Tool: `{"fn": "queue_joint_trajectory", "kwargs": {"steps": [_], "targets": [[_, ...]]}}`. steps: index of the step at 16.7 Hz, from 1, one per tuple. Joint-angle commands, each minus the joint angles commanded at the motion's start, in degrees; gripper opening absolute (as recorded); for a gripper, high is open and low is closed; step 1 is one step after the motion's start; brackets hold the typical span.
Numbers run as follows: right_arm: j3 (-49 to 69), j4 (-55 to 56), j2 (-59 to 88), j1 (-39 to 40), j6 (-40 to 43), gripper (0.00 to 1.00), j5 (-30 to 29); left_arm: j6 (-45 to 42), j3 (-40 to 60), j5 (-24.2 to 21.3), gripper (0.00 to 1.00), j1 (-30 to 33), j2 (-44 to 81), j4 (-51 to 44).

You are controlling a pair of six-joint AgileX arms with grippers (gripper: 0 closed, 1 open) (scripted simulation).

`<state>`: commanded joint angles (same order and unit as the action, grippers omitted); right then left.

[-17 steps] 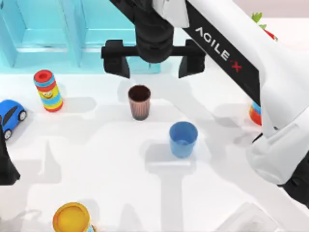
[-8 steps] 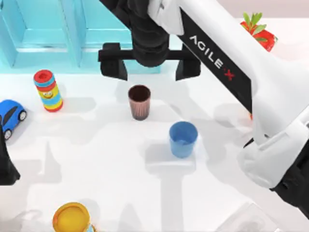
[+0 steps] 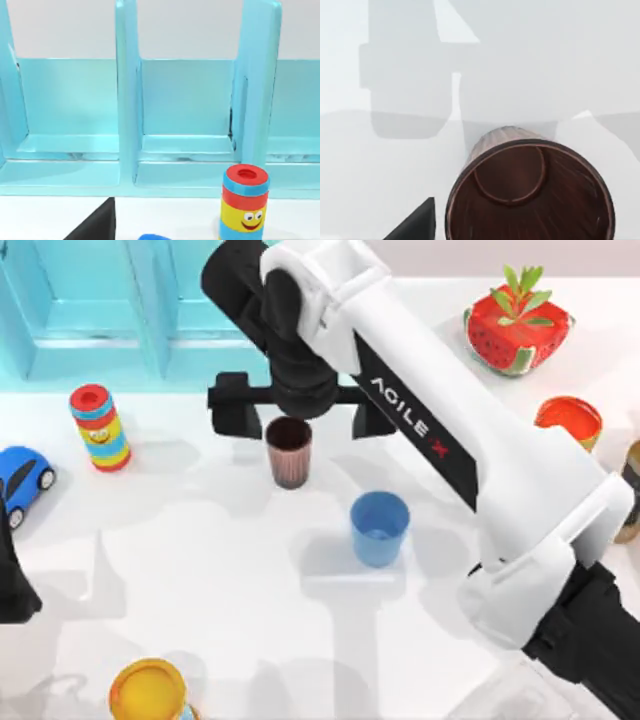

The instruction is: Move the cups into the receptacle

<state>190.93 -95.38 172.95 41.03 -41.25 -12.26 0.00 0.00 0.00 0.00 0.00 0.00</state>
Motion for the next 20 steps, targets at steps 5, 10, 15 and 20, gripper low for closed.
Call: {"fn": "queue_joint_trajectory", "kwargs": {"steps": [5, 10, 15, 20], "targets": [[5.48, 0.4, 5.58, -0.69, 0.7, 1.0, 0.06, 0.0, 0.0, 0.0, 1.0, 0.0, 0.0, 0.0], [5.48, 0.4, 5.58, -0.69, 0.7, 0.77, 0.06, 0.0, 0.0, 0.0, 1.0, 0.0, 0.0, 0.0], [5.48, 0.4, 5.58, -0.69, 0.7, 0.4, 0.06, 0.0, 0.0, 0.0, 1.0, 0.0, 0.0, 0.0], [5.48, 0.4, 5.58, -0.69, 0.7, 0.02, 0.06, 0.0, 0.0, 0.0, 1.0, 0.0, 0.0, 0.0]]}}
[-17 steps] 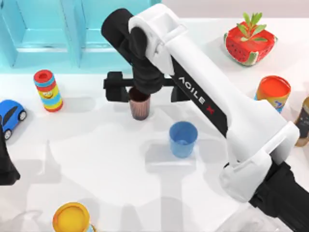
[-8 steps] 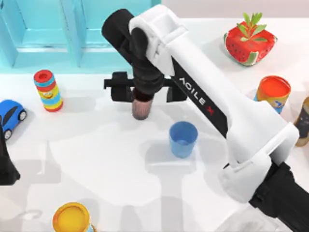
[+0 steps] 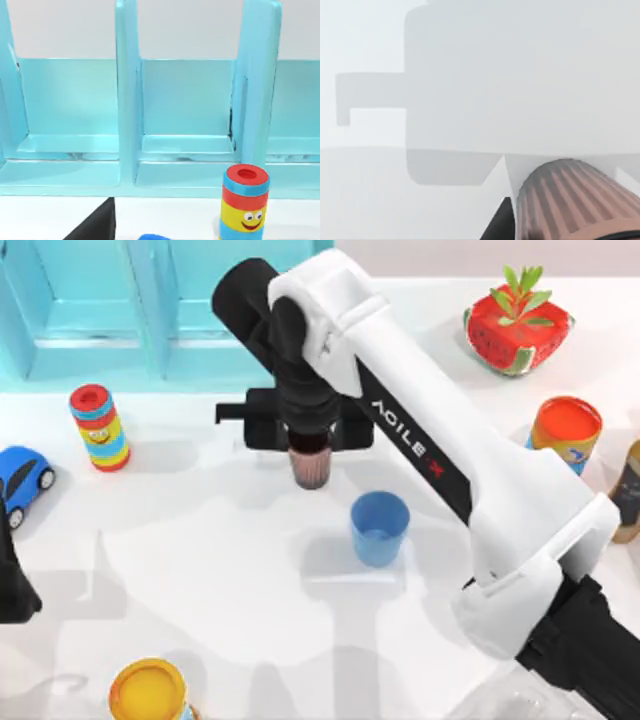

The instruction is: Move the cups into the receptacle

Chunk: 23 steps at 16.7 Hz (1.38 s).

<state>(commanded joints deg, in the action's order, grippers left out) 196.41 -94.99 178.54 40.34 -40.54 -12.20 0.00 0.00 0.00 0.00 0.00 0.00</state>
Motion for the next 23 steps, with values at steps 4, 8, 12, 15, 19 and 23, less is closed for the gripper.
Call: {"fn": "queue_joint_trajectory", "kwargs": {"steps": [4, 8, 12, 15, 19, 23], "targets": [[0.0, 0.0, 0.0, 0.0, 0.0, 0.0, 0.0, 0.0, 0.0, 0.0, 1.0, 0.0, 0.0, 0.0], [0.0, 0.0, 0.0, 0.0, 0.0, 0.0, 0.0, 0.0, 0.0, 0.0, 1.0, 0.0, 0.0, 0.0], [-2.01, 0.86, -1.62, -0.05, 0.29, 0.0, 0.11, 0.0, 0.0, 0.0, 1.0, 0.0, 0.0, 0.0], [-9.45, 3.84, -7.38, -1.07, 1.43, 0.0, 0.4, 0.0, 0.0, 0.0, 1.0, 0.0, 0.0, 0.0], [-27.47, 10.05, -19.26, -3.3, 3.59, 0.0, 1.05, 0.0, 0.0, 0.0, 1.0, 0.0, 0.0, 0.0], [-49.5, 17.07, -32.66, -5.81, 5.98, 0.0, 1.85, 0.0, 0.0, 0.0, 1.0, 0.0, 0.0, 0.0]]}}
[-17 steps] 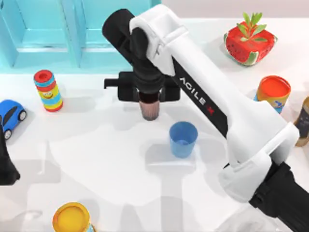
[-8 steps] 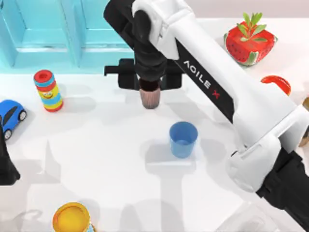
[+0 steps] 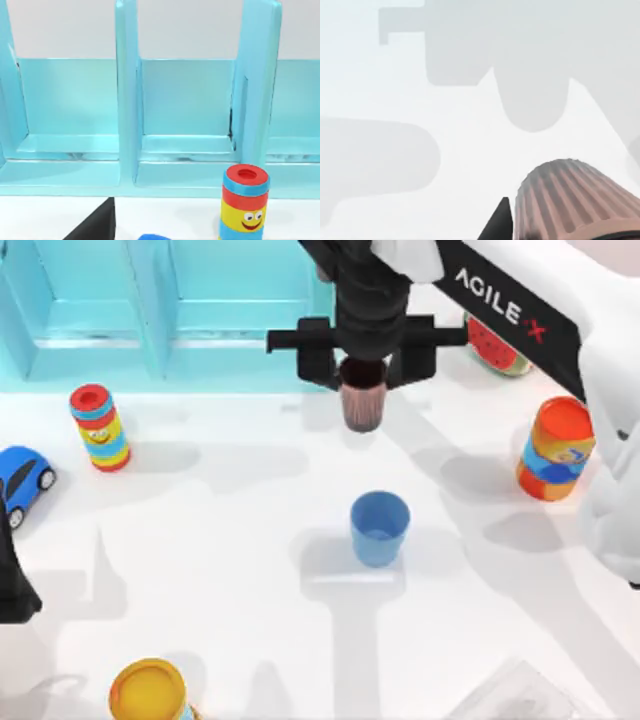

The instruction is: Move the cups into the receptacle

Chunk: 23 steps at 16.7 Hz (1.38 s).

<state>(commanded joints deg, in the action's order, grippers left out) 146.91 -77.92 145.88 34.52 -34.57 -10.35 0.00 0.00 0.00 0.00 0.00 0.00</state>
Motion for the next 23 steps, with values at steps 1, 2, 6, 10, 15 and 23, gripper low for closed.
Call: {"fn": "queue_joint_trajectory", "kwargs": {"steps": [1, 2, 6, 10, 15, 23], "targets": [[-4.98, 1.61, -3.13, -0.6, 0.56, 0.0, 0.2, 0.0, 0.0, 0.0, 1.0, 0.0, 0.0, 0.0], [-9.47, 3.12, -6.06, -1.16, 1.09, 0.0, 0.39, 0.0, 0.0, 0.0, 1.0, 0.0, 0.0, 0.0], [-21.48, 7.51, -14.77, -2.82, 2.79, 0.0, 0.97, 0.0, 0.0, 0.0, 1.0, 0.0, 0.0, 0.0], [-24.09, 8.56, -16.9, -3.23, 3.23, 0.0, 1.12, 0.0, 0.0, 0.0, 1.0, 0.0, 0.0, 0.0], [-24.44, 8.6, -17.32, -3.63, 3.46, 0.0, 1.11, 0.0, 0.0, 0.0, 1.0, 0.0, 0.0, 0.0], [-39.18, 10.53, -34.53, -29.42, 23.68, 0.0, 4.64, 0.0, 0.0, 0.0, 1.0, 0.0, 0.0, 0.0]]}}
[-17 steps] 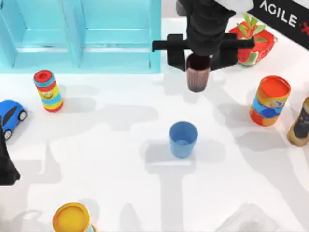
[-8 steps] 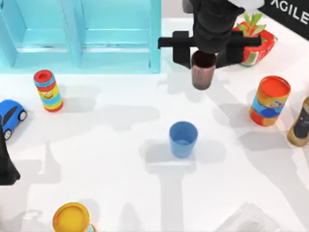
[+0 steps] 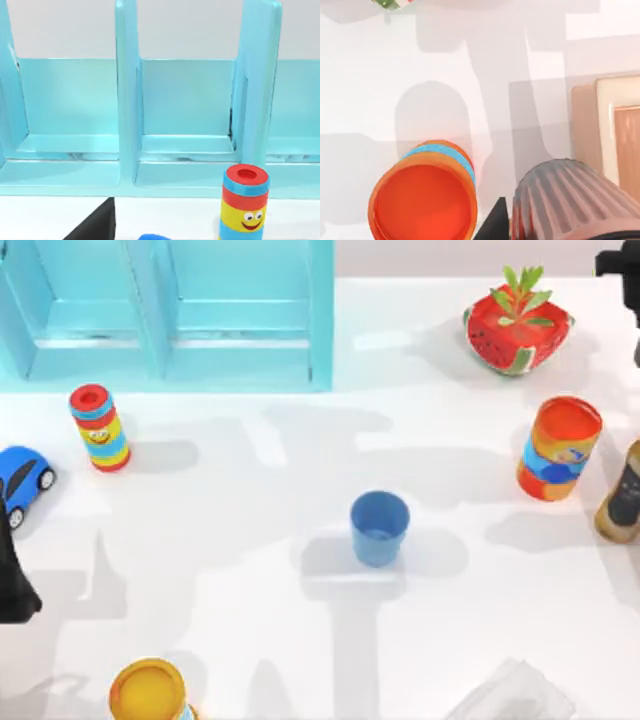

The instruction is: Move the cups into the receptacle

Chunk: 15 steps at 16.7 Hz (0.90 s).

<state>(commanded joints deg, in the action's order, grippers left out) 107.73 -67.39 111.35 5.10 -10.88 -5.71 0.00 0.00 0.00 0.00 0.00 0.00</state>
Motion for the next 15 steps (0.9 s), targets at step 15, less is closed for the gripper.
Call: {"fn": "queue_joint_trajectory", "kwargs": {"steps": [15], "targets": [[-38.14, -5.01, -33.48, -47.08, 51.16, 0.0, 16.27, 0.0, 0.0, 0.0, 1.0, 0.0, 0.0, 0.0]]}}
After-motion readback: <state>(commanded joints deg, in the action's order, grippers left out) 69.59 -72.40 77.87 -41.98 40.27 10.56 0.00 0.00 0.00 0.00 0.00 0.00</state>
